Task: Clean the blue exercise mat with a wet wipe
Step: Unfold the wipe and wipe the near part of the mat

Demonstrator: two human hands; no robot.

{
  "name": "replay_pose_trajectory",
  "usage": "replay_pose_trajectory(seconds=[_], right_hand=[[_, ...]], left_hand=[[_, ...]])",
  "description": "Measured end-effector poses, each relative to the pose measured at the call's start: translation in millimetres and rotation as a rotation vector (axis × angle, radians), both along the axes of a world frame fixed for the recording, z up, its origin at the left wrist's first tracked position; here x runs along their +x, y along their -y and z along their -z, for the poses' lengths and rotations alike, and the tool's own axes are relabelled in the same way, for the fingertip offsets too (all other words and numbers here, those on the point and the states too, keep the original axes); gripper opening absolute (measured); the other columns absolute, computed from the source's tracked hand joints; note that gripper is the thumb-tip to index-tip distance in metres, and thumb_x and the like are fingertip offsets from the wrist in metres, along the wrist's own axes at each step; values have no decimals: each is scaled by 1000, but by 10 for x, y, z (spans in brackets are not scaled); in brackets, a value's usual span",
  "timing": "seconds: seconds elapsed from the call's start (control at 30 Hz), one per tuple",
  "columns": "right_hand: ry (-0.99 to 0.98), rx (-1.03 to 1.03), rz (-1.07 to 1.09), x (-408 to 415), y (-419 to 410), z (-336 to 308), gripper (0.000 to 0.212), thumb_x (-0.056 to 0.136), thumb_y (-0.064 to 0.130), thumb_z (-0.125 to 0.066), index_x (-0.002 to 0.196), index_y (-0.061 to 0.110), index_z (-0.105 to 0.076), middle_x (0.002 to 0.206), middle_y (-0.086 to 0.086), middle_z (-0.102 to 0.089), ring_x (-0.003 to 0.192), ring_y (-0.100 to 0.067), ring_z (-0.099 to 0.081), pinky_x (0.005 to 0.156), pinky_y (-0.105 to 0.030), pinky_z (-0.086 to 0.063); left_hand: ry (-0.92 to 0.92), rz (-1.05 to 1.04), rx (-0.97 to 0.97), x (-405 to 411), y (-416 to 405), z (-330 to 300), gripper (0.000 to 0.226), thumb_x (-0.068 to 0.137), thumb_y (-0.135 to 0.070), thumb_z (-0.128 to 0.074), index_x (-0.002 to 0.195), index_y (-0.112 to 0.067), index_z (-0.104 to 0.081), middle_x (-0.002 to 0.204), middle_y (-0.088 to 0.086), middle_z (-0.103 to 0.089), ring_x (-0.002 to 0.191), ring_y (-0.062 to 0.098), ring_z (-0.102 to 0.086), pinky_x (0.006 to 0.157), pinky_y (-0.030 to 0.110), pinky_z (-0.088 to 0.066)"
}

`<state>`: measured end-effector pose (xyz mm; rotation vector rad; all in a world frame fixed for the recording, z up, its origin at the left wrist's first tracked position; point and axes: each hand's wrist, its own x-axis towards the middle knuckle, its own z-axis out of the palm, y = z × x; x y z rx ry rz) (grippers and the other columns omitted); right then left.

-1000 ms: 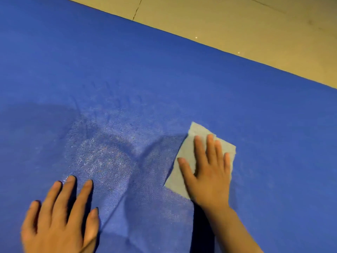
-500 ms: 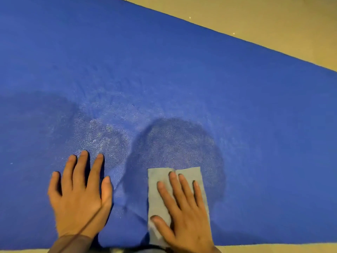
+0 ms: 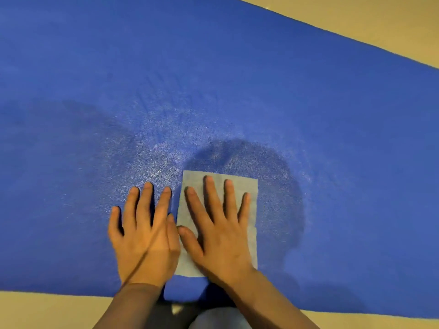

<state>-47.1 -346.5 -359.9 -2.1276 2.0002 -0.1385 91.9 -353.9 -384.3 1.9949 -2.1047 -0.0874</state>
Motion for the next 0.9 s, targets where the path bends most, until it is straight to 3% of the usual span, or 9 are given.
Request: replay_pose_trajectory(seconds=[0.13, 0.27, 0.37, 0.5, 0.6, 0.7, 0.8, 0.9], right_hand=[[154, -66, 80, -295, -70, -175, 52, 101, 50, -29, 148, 28, -36, 160, 3, -27, 150, -19, -16, 120, -51, 2], [137, -11, 457, -925, -361, 10, 54, 100, 38, -28, 145, 12, -42, 157, -2, -29, 147, -27, -22, 117, -61, -11], [51, -46, 441, -969, -402, 108, 54, 101, 34, -27, 144, 6, -43, 156, -12, -34, 145, -30, -25, 119, -53, -10], [16, -61, 427, -971, -416, 104, 55, 100, 33, -26, 145, 6, -43, 155, -13, -35, 145, -30, -26, 119, -52, -12], [-12, -51, 422, -975, -397, 126, 57, 99, 34, -25, 146, 6, -42, 156, -12, -34, 146, -29, -24, 119, -52, -11], [-12, -66, 413, -976, -405, 130, 57, 98, 34, -25, 146, 6, -42, 156, -13, -34, 146, -30, -24, 119, -53, -11], [9, -86, 424, -970, -411, 154, 58, 98, 35, -24, 146, 6, -41, 156, -13, -34, 146, -30, -24, 119, -54, -10], [18, -95, 435, -977, -415, 173, 59, 97, 36, -25, 147, 7, -41, 157, -12, -33, 146, -30, -23, 120, -54, -9]], left_hand=[[-40, 18, -47, 15, -5, 24, 44, 100, -24, -41, 138, -11, -56, 144, 20, -50, 137, 38, -40, 111, 57, -25], [-43, 6, -60, 20, 1, 31, 43, 104, -27, -36, 139, -13, -55, 144, 17, -51, 137, 36, -42, 112, 55, -25], [-57, 3, -34, 12, 18, -23, 42, 103, -29, -34, 136, -14, -56, 143, 14, -52, 137, 33, -43, 113, 52, -24], [-246, -158, 24, -90, 100, -157, 44, 98, -31, -37, 130, -11, -60, 140, 11, -55, 136, 29, -40, 114, 46, -18], [-108, 102, 8, -535, 144, -202, 51, 96, -33, -38, 137, -10, -57, 147, 11, -50, 138, 33, -42, 112, 53, -25], [102, 412, 67, -927, -7, -119, 58, 97, -42, -31, 148, -19, -47, 158, 3, -36, 144, 23, -35, 117, 50, -21], [87, 446, 129, -759, -74, -1, 58, 97, -44, -33, 151, -22, -41, 159, 1, -33, 146, 21, -32, 119, 49, -18], [52, 319, 135, -131, -65, 15, 61, 98, -46, -35, 151, -18, -39, 159, 6, -33, 147, 24, -28, 118, 49, -17]])
